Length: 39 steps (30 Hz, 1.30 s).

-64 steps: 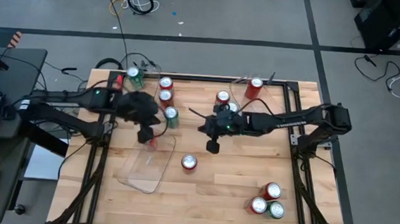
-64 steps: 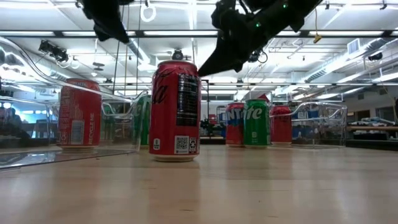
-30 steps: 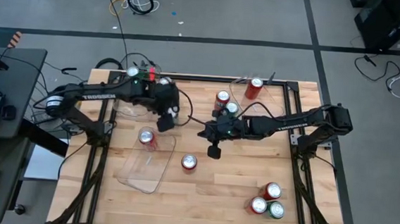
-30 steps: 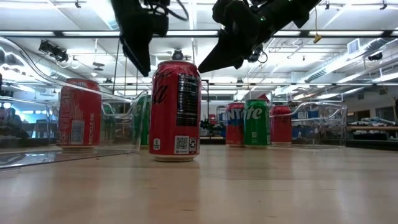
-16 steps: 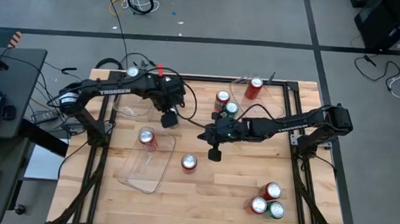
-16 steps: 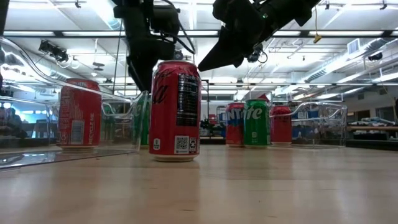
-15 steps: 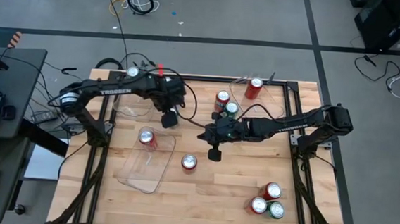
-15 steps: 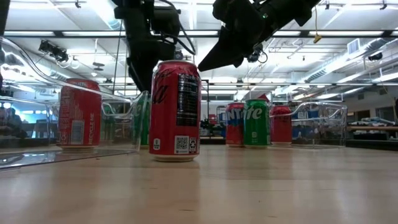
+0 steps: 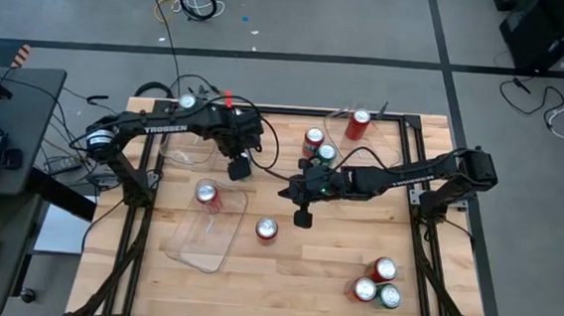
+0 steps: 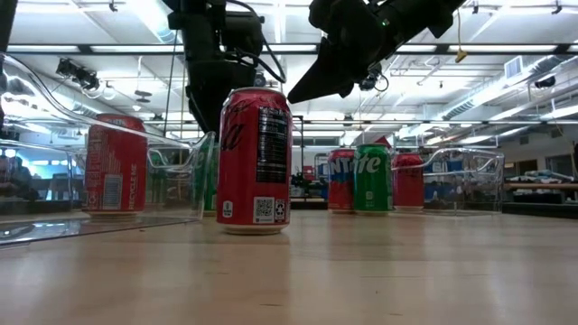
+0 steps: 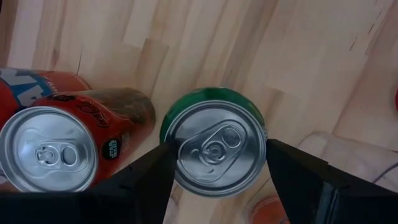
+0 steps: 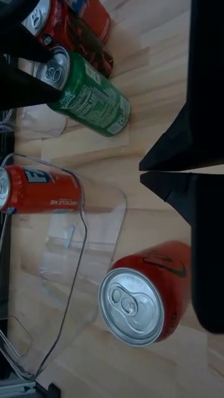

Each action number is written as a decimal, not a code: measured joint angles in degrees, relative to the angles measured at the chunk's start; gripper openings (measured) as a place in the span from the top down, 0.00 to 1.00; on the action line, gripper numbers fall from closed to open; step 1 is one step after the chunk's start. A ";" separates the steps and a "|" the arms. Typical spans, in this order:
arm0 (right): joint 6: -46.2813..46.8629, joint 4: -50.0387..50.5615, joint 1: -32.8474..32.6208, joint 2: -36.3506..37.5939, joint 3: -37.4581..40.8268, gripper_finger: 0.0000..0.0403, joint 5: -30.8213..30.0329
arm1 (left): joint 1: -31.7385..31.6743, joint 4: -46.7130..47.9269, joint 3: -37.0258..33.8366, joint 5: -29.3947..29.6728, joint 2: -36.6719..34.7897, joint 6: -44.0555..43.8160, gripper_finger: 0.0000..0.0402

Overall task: Sort soda cans
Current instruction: Put the top middle soda can into the top left transparent bin

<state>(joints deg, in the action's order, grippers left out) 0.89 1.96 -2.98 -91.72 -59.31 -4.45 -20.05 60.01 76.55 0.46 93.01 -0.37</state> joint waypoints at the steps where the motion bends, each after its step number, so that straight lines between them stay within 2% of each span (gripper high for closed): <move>1: 0.00 0.04 0.00 0.00 0.00 1.00 0.20 | 0.00 0.02 0.00 0.01 -0.02 0.14 0.37; 9: -0.66 0.20 0.00 0.00 -0.02 0.98 0.26 | 0.04 0.83 -0.09 2.70 -0.17 1.60 0.37; 16: -0.66 0.26 -0.04 0.00 -0.02 0.96 1.69 | 1.41 1.08 -0.09 1.87 -0.17 2.17 0.36; 22: -0.66 0.28 -0.02 0.00 -0.02 0.94 3.04 | 2.49 1.52 -0.05 1.75 -0.17 1.82 0.29; 25: -0.66 0.28 -0.04 0.00 -0.02 0.92 3.15 | 2.49 5.08 1.49 1.51 0.06 2.38 0.25; 30: -0.64 0.28 -0.04 0.00 -0.02 0.91 3.20 | 2.48 5.72 3.50 1.59 0.04 2.51 0.19; 39: -0.67 0.32 -0.37 0.00 -0.02 0.90 3.21 | 2.09 6.42 3.48 2.87 2.11 3.07 0.15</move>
<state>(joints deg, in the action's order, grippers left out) 0.21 2.28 -3.35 -91.72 -59.33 -1.23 -17.96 66.43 80.03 3.33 95.12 2.70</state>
